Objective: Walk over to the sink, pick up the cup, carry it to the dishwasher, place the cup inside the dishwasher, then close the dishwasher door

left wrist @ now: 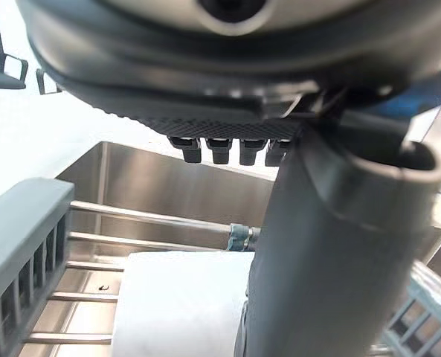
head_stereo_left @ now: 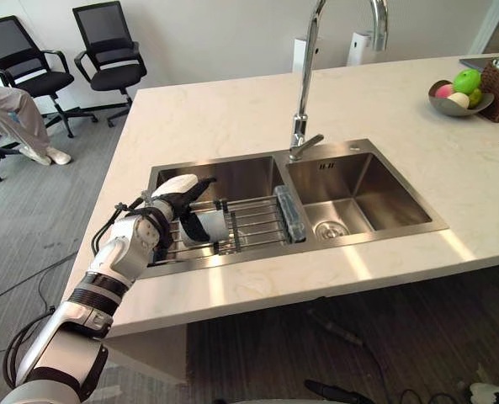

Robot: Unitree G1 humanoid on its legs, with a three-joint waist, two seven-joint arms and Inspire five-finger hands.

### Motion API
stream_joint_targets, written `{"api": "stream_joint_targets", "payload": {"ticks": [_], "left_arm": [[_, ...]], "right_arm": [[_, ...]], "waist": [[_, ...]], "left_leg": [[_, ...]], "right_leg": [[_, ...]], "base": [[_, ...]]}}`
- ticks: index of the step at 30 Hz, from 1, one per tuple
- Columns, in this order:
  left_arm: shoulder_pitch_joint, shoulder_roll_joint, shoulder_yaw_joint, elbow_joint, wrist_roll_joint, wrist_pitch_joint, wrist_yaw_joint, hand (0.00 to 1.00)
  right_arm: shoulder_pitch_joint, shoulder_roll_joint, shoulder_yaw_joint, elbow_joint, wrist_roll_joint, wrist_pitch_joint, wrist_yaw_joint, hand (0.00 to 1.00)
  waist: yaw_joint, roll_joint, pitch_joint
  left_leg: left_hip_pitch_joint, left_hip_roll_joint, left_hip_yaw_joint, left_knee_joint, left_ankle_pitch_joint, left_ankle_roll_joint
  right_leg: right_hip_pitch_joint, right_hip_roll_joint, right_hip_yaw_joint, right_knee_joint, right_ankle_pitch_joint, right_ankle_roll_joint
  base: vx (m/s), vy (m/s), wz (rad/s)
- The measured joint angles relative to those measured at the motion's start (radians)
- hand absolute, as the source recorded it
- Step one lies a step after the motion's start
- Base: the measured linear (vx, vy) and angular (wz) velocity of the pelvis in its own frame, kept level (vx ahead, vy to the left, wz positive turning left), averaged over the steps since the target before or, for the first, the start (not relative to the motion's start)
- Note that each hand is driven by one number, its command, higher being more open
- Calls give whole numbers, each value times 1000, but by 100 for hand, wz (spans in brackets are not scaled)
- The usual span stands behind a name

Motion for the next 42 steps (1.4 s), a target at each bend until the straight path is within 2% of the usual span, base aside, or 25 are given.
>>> {"api": "stream_joint_targets", "payload": {"ticks": [5, 9, 14, 32, 42], "left_arm": [[24, -2, 1, -59, 11, 3, -19, 100], [28, -8, 1, -63, 44, 40, -123, 100], [37, -8, 1, -63, 59, 79, -213, 100], [37, -7, -3, -79, 57, 83, -231, 100], [-8, -14, -24, 61, 57, 63, -225, 100]], "right_arm": [[0, 0, 0, 0, 0, 1, 0, 100], [0, 0, 0, 0, 0, 3, 0, 100], [-1, 0, 0, 0, 0, 7, 0, 100], [-1, 0, 1, -9, 0, 19, -3, 100], [0, 0, 2, -18, 0, 26, -1, 100]], "waist": [[3, -1, 1], [3, -1, 1], [4, -1, 1], [3, -2, 1], [-15, -3, 1]], "left_leg": [[-1, 0, -2, 0, 0, 0], [-1, 0, -2, 0, 0, 0], [-1, 0, -2, 0, 0, 0], [0, 0, -1, 0, 0, 0], [4, 0, 7, 0, 0, 0]], "right_leg": [[0, 0, -2, 0, 0, 1], [1, 0, -2, 0, 0, 1], [1, 0, -2, 0, 0, 1], [1, 0, -1, 0, 0, 1], [1, 0, 6, 1, 1, 2]], "base": [[0, 0, 0], [0, 0, 0], [0, 0, 0], [0, 0, 0], [0, 0, -1]]}}
